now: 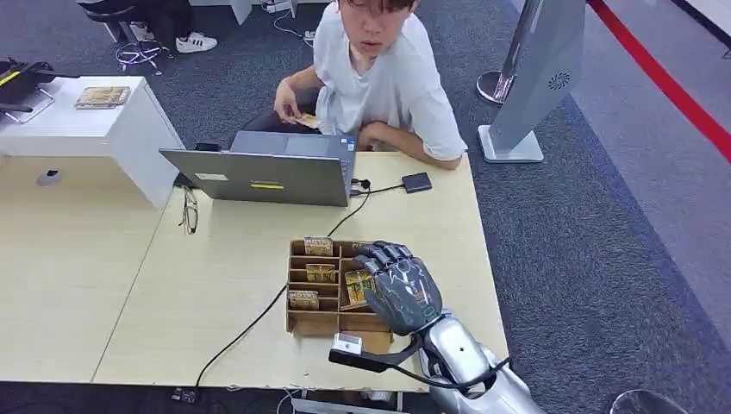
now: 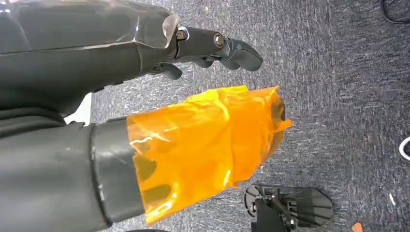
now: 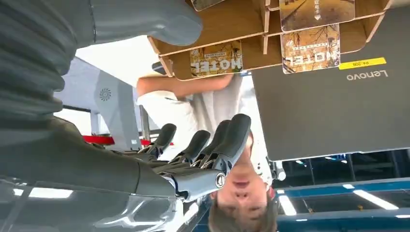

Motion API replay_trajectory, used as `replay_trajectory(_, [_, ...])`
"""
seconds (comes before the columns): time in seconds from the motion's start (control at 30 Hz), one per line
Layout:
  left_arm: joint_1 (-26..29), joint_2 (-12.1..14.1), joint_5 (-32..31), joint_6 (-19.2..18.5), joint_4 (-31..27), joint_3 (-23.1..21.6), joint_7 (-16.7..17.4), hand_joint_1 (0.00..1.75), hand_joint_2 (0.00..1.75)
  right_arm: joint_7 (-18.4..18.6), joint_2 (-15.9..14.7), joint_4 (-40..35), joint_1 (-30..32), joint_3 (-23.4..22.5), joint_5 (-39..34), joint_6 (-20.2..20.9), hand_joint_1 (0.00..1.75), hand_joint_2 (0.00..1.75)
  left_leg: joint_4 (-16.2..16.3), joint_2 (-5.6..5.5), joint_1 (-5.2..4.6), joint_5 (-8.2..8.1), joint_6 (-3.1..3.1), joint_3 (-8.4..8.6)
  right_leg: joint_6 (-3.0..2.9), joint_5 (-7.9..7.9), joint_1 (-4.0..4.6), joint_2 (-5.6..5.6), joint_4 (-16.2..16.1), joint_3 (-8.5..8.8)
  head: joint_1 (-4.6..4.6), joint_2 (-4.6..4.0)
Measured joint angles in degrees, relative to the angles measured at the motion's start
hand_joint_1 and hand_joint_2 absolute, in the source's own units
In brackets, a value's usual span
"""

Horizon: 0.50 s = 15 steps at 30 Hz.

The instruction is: Pass the card to the sensor for recognition and then transmit it.

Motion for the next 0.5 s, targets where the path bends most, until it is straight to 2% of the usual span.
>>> replay_trajectory(0.33, [0.00, 0.00, -0.02, 0.02, 0.00, 0.31, -0.07, 0.00, 0.00, 0.00, 0.00, -0.17, 0.00, 0.00, -0.04, 0.04, 0.58, 1.75, 0.00, 0.00, 0.00, 0.00, 0.00, 0.00, 0.00, 0.00, 0.00, 0.00, 0.00, 0.00, 0.00, 0.00])
replay_trajectory(0.37, [0.00, 0.00, -0.02, 0.02, 0.00, 0.33, -0.07, 0.00, 0.00, 0.00, 0.00, -0.20, 0.00, 0.00, -0.04, 0.04, 0.42, 1.75, 0.00, 0.00, 0.00, 0.00, 0.00, 0.00, 0.00, 0.00, 0.00, 0.00, 0.00, 0.00, 0.00, 0.00])
replay_trajectory(0.4, [0.00, 0.00, -0.02, 0.02, 0.00, 0.35, -0.07, 0.00, 0.00, 0.00, 0.00, -0.20, 0.00, 0.00, -0.04, 0.04, 0.09, 1.75, 0.00, 0.00, 0.00, 0.00, 0.00, 0.00, 0.00, 0.00, 0.00, 0.00, 0.00, 0.00, 0.00, 0.00])
replay_trajectory(0.43, [0.01, 0.00, -0.04, 0.02, 0.00, 0.35, -0.07, 0.00, 0.00, 0.00, 0.00, -0.20, 0.00, 0.02, -0.07, 0.04, 0.00, 1.75, 0.00, 0.00, 0.00, 0.00, 0.00, 0.00, 0.00, 0.00, 0.00, 0.00, 0.00, 0.00, 0.00, 0.00])
replay_trajectory(0.5, [0.01, 0.00, -0.09, 0.04, 0.00, 0.39, -0.09, 0.00, 0.00, -0.24, 0.00, -0.20, 0.00, 0.02, -1.16, 0.13, 0.00, 1.75, 0.00, 0.00, 0.00, 0.00, 0.00, 0.00, 0.00, 0.00, 0.00, 0.00, 0.00, 0.00, 0.00, 0.00])
